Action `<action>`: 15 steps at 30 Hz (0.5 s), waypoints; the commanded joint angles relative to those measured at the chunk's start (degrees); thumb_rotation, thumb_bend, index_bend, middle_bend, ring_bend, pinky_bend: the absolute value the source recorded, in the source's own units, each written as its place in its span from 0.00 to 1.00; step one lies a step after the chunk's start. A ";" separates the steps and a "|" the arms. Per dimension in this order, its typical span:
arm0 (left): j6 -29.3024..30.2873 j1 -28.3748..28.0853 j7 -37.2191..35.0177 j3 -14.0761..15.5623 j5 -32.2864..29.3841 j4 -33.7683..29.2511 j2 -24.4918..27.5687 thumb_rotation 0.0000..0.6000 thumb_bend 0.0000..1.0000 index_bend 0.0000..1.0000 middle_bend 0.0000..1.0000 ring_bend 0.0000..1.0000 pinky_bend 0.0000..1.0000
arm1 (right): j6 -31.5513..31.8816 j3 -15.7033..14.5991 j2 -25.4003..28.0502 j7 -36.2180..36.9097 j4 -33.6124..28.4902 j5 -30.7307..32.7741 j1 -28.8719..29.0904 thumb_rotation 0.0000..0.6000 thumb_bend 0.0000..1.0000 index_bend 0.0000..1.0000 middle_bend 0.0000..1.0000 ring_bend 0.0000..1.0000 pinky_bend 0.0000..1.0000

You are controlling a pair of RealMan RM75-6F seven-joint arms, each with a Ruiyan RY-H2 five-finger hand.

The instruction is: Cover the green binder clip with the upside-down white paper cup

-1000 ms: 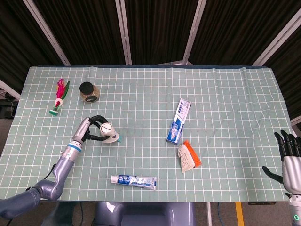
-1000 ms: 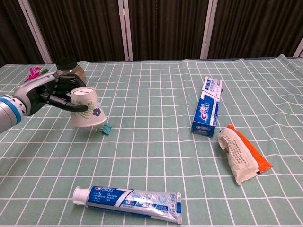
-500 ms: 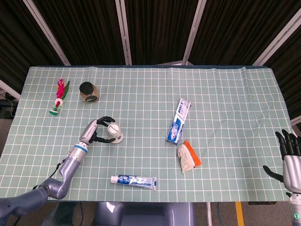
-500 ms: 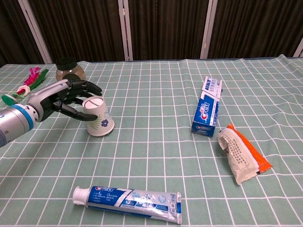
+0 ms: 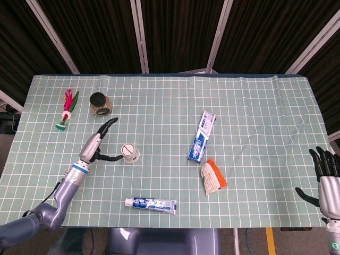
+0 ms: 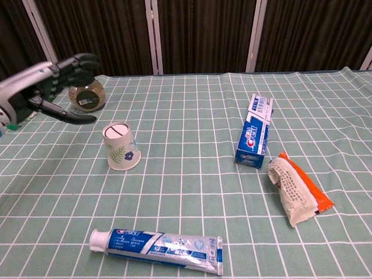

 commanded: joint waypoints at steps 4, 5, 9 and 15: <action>10.78 5.39 15.33 0.92 3.70 -7.24 9.07 1.00 0.00 0.00 0.00 0.00 0.00 | 0.55 -0.32 0.46 0.79 -0.49 -0.96 -0.26 1.00 0.00 0.00 0.00 0.00 0.00; 12.86 7.00 21.58 1.31 3.91 -7.74 10.94 1.00 0.00 0.00 0.00 0.00 0.00 | 0.70 -0.35 0.58 1.04 -0.68 -1.27 -0.27 1.00 0.00 0.00 0.00 0.00 0.00; 19.05 16.04 44.71 4.50 0.79 -19.53 19.31 1.00 0.00 0.00 0.00 0.00 0.00 | 1.44 -0.41 1.01 1.42 -1.28 -2.56 -0.30 1.00 0.00 0.00 0.00 0.00 0.00; 22.25 22.86 52.96 7.55 -2.74 -29.71 25.46 1.00 0.00 0.00 0.00 0.00 0.00 | 1.59 -0.53 1.31 1.95 -1.08 -2.97 -0.37 1.00 0.00 0.00 0.00 0.00 0.00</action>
